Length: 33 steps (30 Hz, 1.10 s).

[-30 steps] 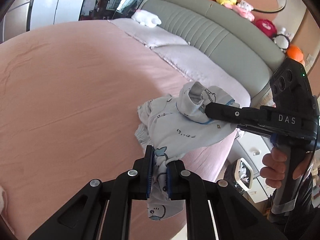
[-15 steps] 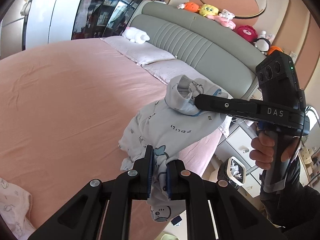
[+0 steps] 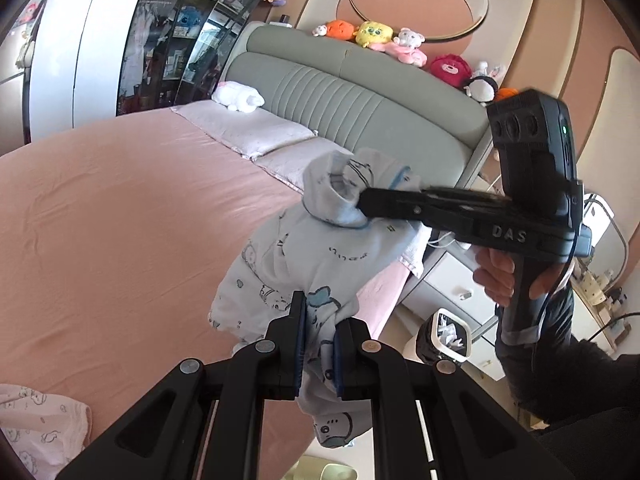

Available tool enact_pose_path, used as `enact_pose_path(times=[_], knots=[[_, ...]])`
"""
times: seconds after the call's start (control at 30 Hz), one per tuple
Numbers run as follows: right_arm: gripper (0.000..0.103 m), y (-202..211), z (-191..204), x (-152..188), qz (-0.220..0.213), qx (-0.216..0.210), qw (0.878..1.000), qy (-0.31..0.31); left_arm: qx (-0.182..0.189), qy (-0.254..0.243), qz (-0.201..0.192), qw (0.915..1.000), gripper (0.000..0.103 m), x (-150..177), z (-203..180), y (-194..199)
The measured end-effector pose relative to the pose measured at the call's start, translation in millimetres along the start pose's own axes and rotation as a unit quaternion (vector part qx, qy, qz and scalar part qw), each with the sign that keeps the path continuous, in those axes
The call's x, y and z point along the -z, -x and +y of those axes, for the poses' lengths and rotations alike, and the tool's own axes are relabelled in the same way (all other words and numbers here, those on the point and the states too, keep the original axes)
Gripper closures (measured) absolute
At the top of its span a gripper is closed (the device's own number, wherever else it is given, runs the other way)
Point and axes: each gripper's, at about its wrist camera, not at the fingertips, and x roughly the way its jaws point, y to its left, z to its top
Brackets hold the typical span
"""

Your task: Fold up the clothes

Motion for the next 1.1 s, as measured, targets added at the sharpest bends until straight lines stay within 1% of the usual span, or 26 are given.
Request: enact_pose_path(times=[0.1, 0.2, 0.3, 0.37, 0.5, 0.53, 0.6, 0.7, 0.73, 0.77, 0.83, 0.87, 0.93, 0.97, 1.0, 1.03, 1.07, 1.1], knots=[[0.091, -26.1, 4.8, 0.6, 0.037, 0.024, 0.999, 0.019, -0.011, 0.027, 0.036, 0.9989, 0.094, 13.8, 13.4, -19.9], [0.091, -64.9, 2.3, 9.7, 0.086, 0.026, 0.996, 0.027, -0.033, 0.047, 0.066, 0.9962, 0.094, 31.7, 30.2, -36.6], [0.091, -99.8, 5.9, 20.2, 0.115, 0.028, 0.992, 0.045, -0.058, 0.058, 0.093, 0.9922, 0.094, 49.7, 46.6, -51.0], [0.091, -123.0, 8.2, 27.2, 0.134, 0.03, 0.989, 0.057, -0.077, 0.065, 0.102, 0.9897, 0.093, 59.1, 57.1, -56.6], [0.091, -169.4, 12.9, 41.2, 0.172, 0.032, 0.981, 0.08, -0.111, 0.086, 0.099, 0.9852, 0.092, 73.7, 84.1, -59.1], [0.091, -179.0, 15.0, 43.6, 0.177, 0.033, 0.98, 0.086, -0.125, 0.086, 0.1, 0.9834, 0.091, 76.7, 88.9, -58.5], [0.091, -190.7, 22.5, 44.6, 0.172, 0.04, 0.979, 0.1, -0.156, 0.085, 0.102, 0.9788, 0.086, 82.1, 97.3, -57.1], [0.09, -203.2, 34.9, 43.2, 0.147, 0.073, 0.978, 0.131, -0.202, 0.083, 0.106, 0.9701, 0.07, 90.4, 109.9, -55.1], [0.09, -207.7, 37.4, 42.6, 0.142, 0.085, 0.976, 0.139, -0.21, 0.089, 0.105, 0.968, 0.057, 93.1, 113.9, -53.5], [0.09, -212.9, 36.9, 41.5, 0.142, 0.098, 0.975, 0.143, -0.213, 0.097, 0.1, 0.9671, 0.042, 96.8, 117.9, -50.8], [0.09, -219.5, 30.7, 39.3, 0.142, 0.113, 0.974, 0.132, -0.217, 0.107, 0.09, 0.9661, 0.032, 105.2, 124.8, -45.5], [0.089, -220.2, 27.4, 39.1, 0.141, 0.115, 0.975, 0.125, -0.22, 0.107, 0.085, 0.966, 0.031, 109.8, 127.3, -43.2], [0.085, -215.4, 24.0, 41.8, 0.131, 0.11, 0.978, 0.12, -0.215, 0.102, 0.085, 0.9675, 0.031, 116.5, 129.6, -45.2], [0.078, -212.9, 22.3, 43.2, 0.127, 0.107, 0.979, 0.117, -0.213, 0.099, 0.086, 0.9683, 0.031, 119.7, 130.5, -46.5], [0.067, -210.5, 20.7, 44.6, 0.122, 0.105, 0.98, 0.115, -0.21, 0.097, 0.086, 0.969, 0.031, 122.9, 131.5, -47.8], [0.06, -208.1, 19.0, 45.9, 0.117, 0.102, 0.982, 0.112, -0.207, 0.094, 0.087, 0.9698, 0.031, 126.1, 132.5, -49.2], [0.045, -205.7, 17.3, 47.3, 0.113, 0.099, 0.983, 0.109, -0.205, 0.092, 0.087, 0.9706, 0.031, 129.3, 133.4, -50.5], [0.034, -203.3, 15.6, 48.7, 0.108, 0.097, 0.984, 0.106, -0.2, 0.086, 0.087, 0.9722, 0.031, 134.5, 134.5, -49.2]])
